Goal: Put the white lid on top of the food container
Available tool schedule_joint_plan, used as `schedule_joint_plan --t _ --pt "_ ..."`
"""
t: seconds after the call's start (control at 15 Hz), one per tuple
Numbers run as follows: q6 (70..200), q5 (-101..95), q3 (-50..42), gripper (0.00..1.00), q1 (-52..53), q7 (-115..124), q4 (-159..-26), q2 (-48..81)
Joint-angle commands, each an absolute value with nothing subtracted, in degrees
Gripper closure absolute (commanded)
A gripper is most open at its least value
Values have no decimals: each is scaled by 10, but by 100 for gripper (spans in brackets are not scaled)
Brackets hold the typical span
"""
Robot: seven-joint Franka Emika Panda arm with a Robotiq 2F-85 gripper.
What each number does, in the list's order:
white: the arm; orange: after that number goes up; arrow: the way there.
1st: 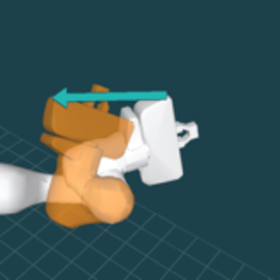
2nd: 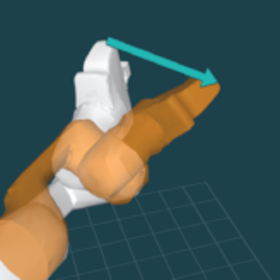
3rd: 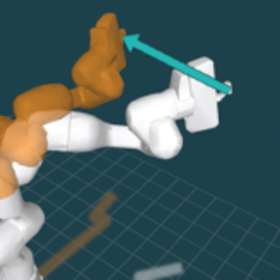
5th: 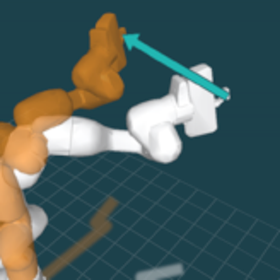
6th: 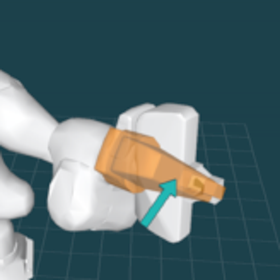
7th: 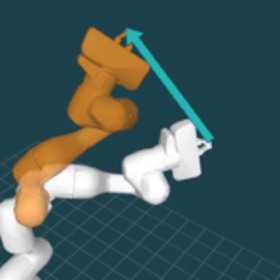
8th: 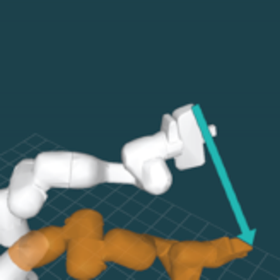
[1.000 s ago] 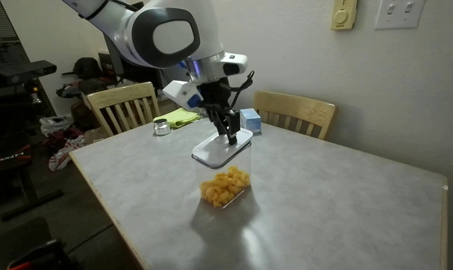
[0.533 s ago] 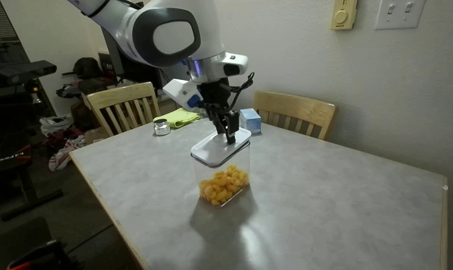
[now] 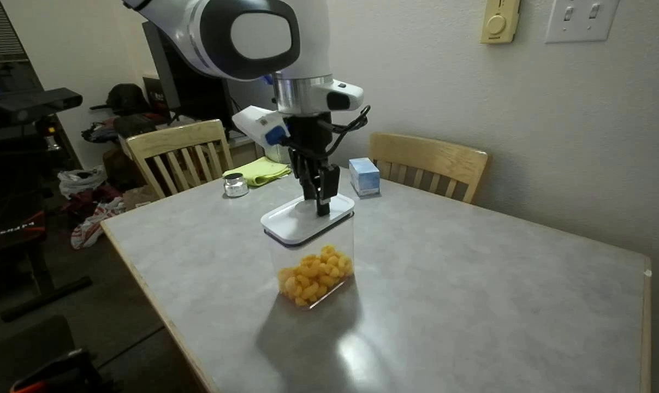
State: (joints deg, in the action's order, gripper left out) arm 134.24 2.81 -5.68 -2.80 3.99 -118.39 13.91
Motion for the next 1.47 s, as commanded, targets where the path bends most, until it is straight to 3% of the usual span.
schedule_joint_plan --t 0.0,0.93,1.0,1.07,1.13,1.33,1.4 --pt "1306 36 -52 74 -38 40 -1167 139" --pt "1320 27 -53 74 -36 42 -1167 147" --pt "1320 25 -53 54 -35 42 -1165 150" --pt "1320 25 -53 24 -36 40 -1164 151" --pt "1321 25 -53 23 -35 41 -1163 152" --pt "1325 22 -53 3 -35 39 -1161 153" --pt "1324 22 -53 1 -35 39 -1159 153"
